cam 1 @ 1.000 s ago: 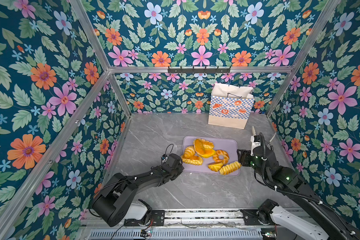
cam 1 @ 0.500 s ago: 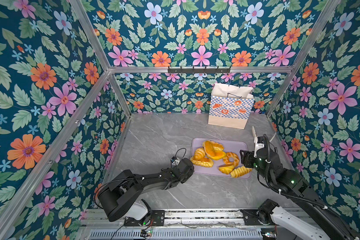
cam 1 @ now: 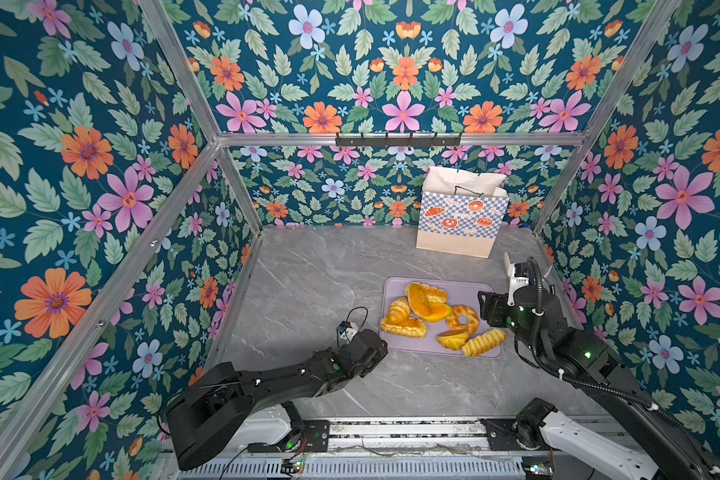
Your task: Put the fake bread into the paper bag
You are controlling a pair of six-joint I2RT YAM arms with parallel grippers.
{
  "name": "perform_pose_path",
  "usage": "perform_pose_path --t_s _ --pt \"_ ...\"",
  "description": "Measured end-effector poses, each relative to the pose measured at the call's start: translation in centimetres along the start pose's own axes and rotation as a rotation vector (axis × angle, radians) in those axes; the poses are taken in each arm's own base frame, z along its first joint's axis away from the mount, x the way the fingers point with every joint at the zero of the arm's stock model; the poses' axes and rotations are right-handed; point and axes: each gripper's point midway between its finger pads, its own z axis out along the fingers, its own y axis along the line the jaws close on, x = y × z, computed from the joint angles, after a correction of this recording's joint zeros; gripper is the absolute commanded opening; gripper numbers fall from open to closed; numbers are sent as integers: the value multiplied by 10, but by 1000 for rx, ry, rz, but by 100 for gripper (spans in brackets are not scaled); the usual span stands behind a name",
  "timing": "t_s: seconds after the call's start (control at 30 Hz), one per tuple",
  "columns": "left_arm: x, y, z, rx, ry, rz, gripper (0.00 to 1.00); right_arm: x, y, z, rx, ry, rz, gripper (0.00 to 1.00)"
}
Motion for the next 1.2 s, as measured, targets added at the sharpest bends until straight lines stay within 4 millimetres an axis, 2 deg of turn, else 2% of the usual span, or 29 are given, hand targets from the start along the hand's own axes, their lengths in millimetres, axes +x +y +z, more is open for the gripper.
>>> perform_pose_path --t_s 0.13,0.2,0.3,0.4,0.43,0.47,0.57,0.73,0.87,1.0,1.2 --pt "-6 -40 -15 42 -23 93 47 -22 19 3 -27 9 -25 79" --pt "-13 -63 -25 54 -47 155 50 -40 31 8 -46 10 -31 79" --pt "-28 -99 -43 78 -101 247 56 -74 34 17 -47 11 5 78" --pt "-56 -124 -59 80 -171 319 58 -109 20 30 -38 2 80 77" --pt "-67 -128 -63 72 -196 336 74 -119 13 34 -32 1 109 77" --pt "-80 -132 -67 62 -220 357 79 -129 5 38 -25 -2 139 77" --pt "-118 -136 -79 38 -283 369 80 -151 -17 52 -3 -3 208 76" --pt "-173 -144 -96 -2 -378 420 82 -176 -58 76 29 4 319 70" --pt "-203 -155 -92 -24 -391 477 81 -183 -89 96 58 18 404 70" --pt "-225 -155 -75 -59 -364 508 79 -190 -94 116 42 28 418 70" --pt "-235 -151 -37 -68 -263 530 74 -190 -98 157 14 57 466 65"
